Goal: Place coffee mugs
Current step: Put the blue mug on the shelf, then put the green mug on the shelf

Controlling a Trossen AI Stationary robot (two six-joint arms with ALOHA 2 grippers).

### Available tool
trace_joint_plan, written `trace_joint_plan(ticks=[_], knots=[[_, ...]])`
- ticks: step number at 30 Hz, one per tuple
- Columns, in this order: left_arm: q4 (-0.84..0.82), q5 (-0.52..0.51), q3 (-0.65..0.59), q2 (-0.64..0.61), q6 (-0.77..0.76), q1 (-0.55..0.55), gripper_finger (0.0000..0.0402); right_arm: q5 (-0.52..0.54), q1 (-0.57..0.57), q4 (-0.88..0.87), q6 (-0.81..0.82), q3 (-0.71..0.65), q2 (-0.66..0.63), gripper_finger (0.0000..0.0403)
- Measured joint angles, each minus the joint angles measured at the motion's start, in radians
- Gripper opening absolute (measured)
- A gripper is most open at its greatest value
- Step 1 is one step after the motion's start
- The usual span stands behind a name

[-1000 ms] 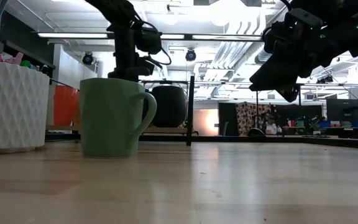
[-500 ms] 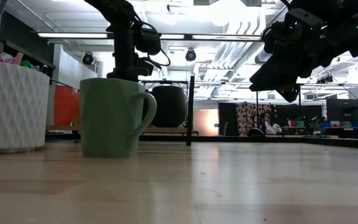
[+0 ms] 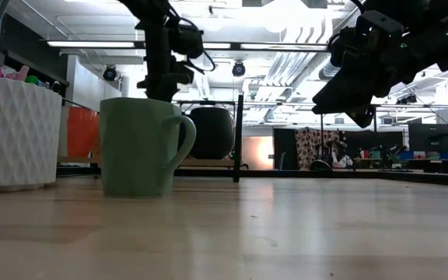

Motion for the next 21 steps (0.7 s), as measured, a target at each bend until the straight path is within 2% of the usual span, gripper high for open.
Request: trace_joint_plan(ticks=[7,10,12,15,19,21], knots=[[-0.176,-0.02,0.131,0.0,-0.005,-0.003,0.0081,0.0,0.0,-0.004,-0.002,0.0,0.0,0.0081],[-0.256,0.041,0.182,-0.001,-0.049,-0.021,0.0081,0.0,0.0,-0.005,-0.002,0.0,0.0,0.0081],[-0.311,0.123,0.205,-0.001,-0.076,-0.049,0.0081,0.0,0.0,-0.005,-0.002,0.0,0.0,0.0081],[-0.378,0.219,0.212,-0.016,-0.084,-0.124,0.0081,0.0,0.0,-0.005,-0.002,0.0,0.0,0.0081],[-0.443,0.248,0.201,-0.043,-0.081,-0.277,0.0081,0.0,0.0,-0.006,-0.002,0.0,0.0,0.0081],[-0.417,0.246,0.201,-0.061,-0.109,-0.35,0.0081,0.0,0.0,-0.008,-0.007,0.0,0.0,0.0081]])
